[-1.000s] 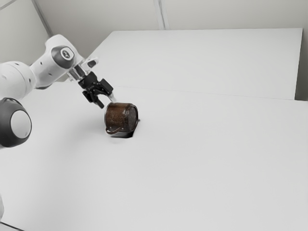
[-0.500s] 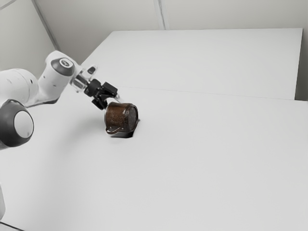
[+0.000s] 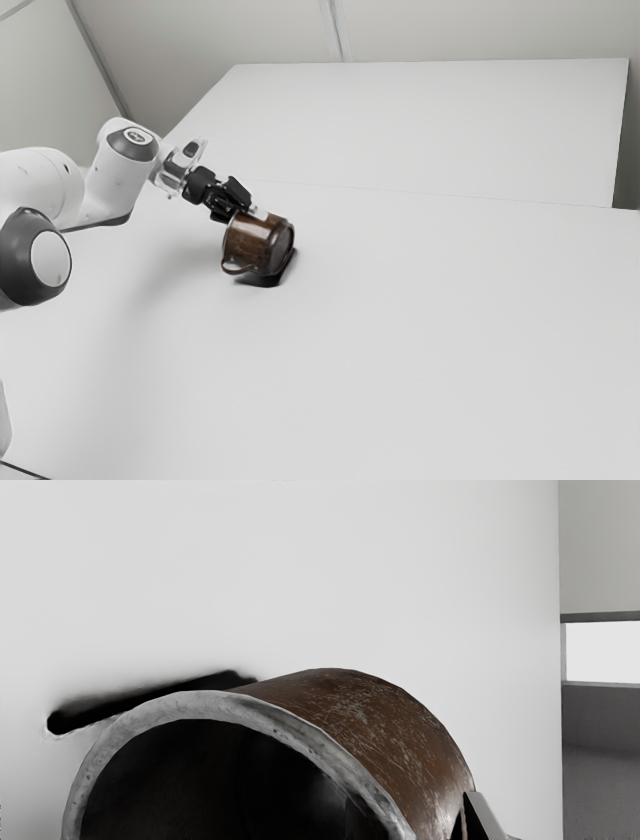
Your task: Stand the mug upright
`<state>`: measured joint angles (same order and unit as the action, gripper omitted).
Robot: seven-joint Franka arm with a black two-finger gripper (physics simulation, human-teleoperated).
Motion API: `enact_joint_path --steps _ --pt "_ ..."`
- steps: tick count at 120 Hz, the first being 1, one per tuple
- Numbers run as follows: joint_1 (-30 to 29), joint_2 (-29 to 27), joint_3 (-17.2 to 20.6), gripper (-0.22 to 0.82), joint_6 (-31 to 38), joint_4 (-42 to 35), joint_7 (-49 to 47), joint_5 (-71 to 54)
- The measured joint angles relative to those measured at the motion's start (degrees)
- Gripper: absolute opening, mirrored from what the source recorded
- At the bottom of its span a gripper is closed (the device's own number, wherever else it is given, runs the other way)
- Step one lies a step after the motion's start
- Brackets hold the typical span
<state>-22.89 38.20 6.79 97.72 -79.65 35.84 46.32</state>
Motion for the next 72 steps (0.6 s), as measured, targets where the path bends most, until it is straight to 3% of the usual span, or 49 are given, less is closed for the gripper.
enact_joint_path --steps 16,29,52,72 --pt "0.3 -1.66 0.22 -0.01 0.4 -1.53 0.91 -0.13" --pt "0.34 -4.67 0.89 -0.13 0.79 -4.09 1.53 -0.09" --pt "2.28 -12.61 1.1 -0.15 1.37 -7.79 2.17 -2.41" --pt "8.38 -20.53 0.98 -0.16 1.23 -8.98 0.88 -14.07"
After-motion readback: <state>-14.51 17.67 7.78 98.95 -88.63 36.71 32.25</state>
